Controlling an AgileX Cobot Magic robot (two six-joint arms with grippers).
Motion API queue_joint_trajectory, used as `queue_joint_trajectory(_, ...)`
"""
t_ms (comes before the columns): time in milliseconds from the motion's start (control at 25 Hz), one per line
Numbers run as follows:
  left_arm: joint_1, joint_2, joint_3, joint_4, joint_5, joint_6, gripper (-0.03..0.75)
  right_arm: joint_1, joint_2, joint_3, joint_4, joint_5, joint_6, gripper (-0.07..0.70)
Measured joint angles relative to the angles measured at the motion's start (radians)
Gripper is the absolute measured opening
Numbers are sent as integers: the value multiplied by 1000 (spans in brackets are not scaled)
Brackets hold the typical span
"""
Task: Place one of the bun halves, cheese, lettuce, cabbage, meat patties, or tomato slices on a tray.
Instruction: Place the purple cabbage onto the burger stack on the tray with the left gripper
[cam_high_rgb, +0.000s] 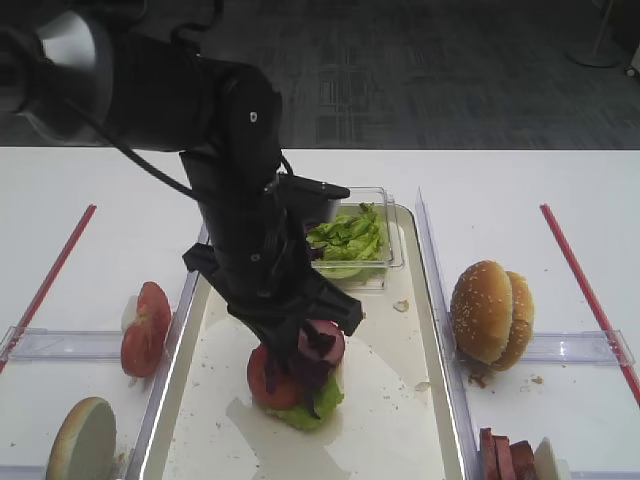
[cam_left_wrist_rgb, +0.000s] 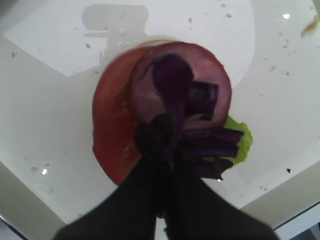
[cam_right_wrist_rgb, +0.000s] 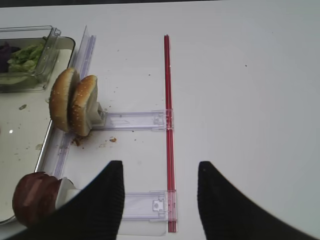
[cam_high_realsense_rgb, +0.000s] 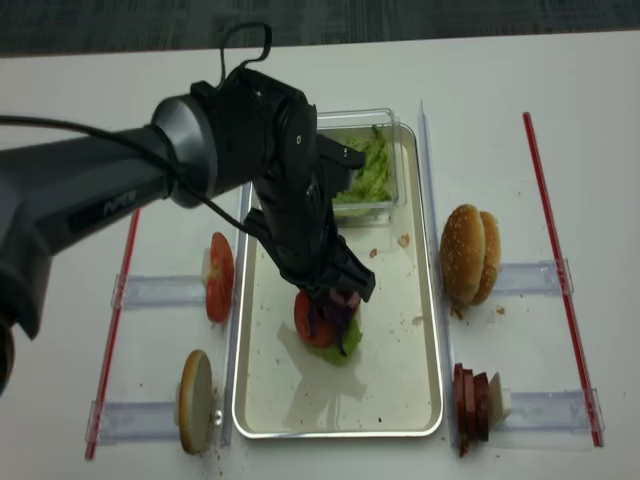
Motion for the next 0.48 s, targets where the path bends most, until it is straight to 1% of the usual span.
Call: queue_joint_trajectory(480, 0, 5, 0, -5, 3, 2, -2, 0, 0, 0, 0, 0, 0, 375)
